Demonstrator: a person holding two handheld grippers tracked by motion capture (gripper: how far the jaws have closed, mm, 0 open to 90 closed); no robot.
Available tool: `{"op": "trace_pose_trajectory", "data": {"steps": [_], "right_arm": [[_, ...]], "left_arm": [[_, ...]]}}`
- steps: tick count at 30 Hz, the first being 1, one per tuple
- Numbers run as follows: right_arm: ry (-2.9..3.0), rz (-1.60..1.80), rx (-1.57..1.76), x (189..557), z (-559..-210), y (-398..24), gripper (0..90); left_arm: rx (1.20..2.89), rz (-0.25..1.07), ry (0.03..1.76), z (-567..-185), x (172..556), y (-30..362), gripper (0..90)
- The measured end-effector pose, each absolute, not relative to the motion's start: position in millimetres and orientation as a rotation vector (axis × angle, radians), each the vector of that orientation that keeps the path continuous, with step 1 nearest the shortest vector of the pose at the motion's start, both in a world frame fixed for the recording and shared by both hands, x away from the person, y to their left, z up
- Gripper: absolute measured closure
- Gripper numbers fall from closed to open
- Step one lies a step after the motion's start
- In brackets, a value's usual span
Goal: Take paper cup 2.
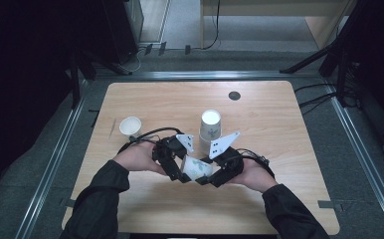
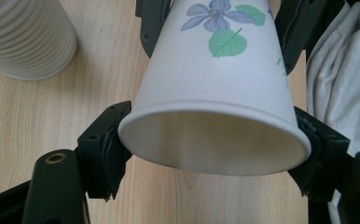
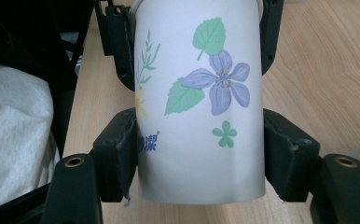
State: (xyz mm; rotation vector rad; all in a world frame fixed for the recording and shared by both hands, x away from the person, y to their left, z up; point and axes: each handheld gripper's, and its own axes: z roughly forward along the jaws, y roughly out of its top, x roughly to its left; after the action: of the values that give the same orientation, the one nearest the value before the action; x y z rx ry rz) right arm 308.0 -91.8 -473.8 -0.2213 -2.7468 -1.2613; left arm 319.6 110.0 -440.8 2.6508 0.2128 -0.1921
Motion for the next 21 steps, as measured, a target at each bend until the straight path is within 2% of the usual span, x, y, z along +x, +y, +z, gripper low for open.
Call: {"op": "trace_pose_trajectory", "data": {"steps": [7,21], "right_arm": [[-2.743,-1.286,-0.231,308,-469,-96,35.1],[-2.708,-1.363,-0.260,311,-461,-109,34.9]], "left_arm": [[2.590,-0.163,0.249,-438,319,118,12.7],[2.434,-0.140,0.322,-435,315,142,10.8]]}}
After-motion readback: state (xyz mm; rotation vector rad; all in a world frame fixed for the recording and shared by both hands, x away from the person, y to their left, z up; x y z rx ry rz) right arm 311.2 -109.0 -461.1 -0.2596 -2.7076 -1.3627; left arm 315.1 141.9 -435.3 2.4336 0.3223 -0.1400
